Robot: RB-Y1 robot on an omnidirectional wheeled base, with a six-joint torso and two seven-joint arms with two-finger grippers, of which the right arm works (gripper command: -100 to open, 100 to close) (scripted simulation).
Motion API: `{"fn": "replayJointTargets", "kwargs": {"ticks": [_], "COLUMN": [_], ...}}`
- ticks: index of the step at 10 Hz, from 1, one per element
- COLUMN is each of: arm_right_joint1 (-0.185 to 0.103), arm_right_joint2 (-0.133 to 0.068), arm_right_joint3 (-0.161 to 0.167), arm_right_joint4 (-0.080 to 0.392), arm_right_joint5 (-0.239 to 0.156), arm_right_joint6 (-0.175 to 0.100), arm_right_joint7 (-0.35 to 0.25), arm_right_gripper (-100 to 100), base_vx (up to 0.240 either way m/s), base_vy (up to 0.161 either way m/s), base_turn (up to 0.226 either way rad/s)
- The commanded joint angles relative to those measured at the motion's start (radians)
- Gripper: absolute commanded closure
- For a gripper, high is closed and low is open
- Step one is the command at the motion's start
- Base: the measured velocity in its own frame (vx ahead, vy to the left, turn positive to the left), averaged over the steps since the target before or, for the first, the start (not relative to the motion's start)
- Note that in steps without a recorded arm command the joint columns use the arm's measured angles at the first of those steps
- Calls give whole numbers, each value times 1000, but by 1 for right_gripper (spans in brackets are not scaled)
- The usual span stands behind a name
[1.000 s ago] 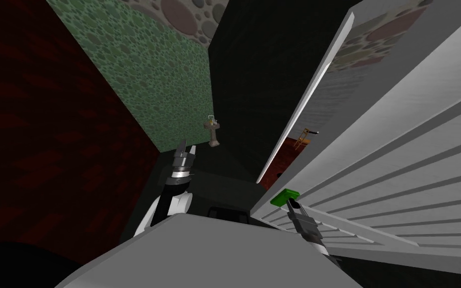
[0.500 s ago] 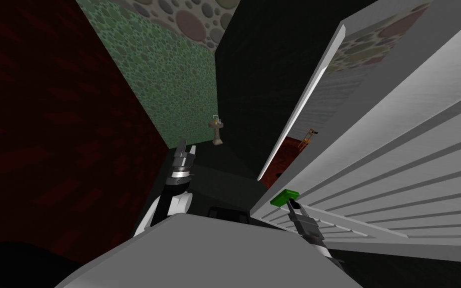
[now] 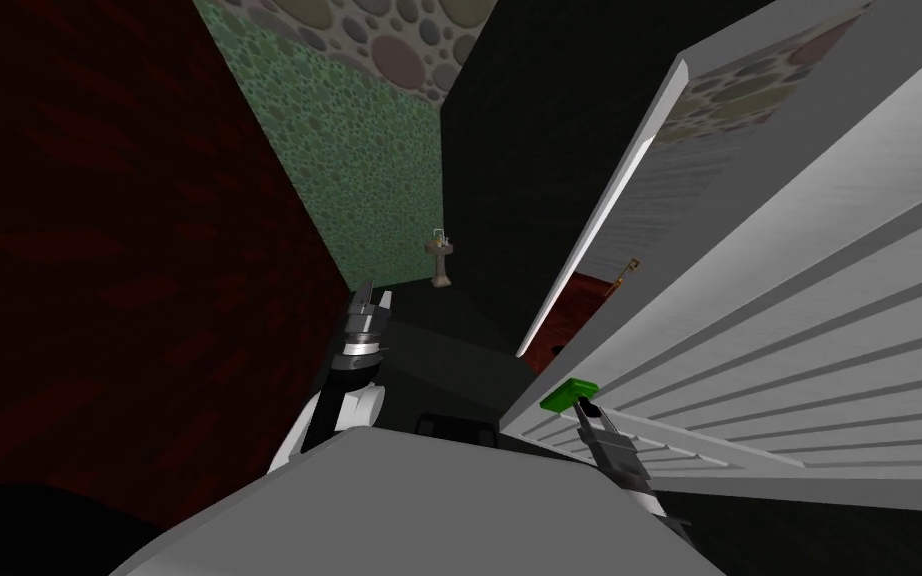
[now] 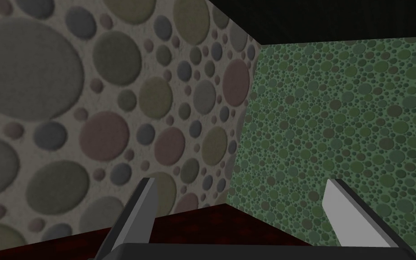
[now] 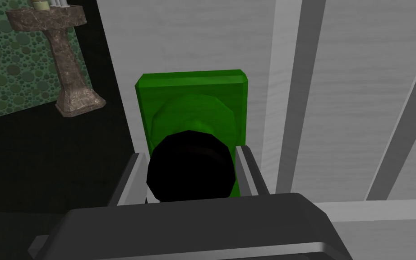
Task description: Pull the door open
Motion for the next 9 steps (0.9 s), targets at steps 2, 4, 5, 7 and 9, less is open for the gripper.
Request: {"fn": "replayJointTargets", "kwargs": {"ticks": [2, 4, 5, 7, 9], "arm_right_joint1": [0, -3, -4, -6, -6], "arm_right_joint2": [-19, -33, -42, -44, -56], "arm_right_joint3": [11, 18, 22, 22, 31], "arm_right_joint4": [12, 21, 27, 28, 40], "arm_right_joint5": [8, 14, 17, 18, 25], "arm_right_joint6": [-19, -31, -39, -38, -52], "arm_right_joint7": [-21, -35, -44, -44, -58], "arm_right_gripper": [100, 100, 100, 100, 100], "base_vx": [-188, -222, -231, -156, -156], "base_vy": [-40, -46, -27, -19, -29], "base_turn": [119, 109, 136, 62, 122]}}
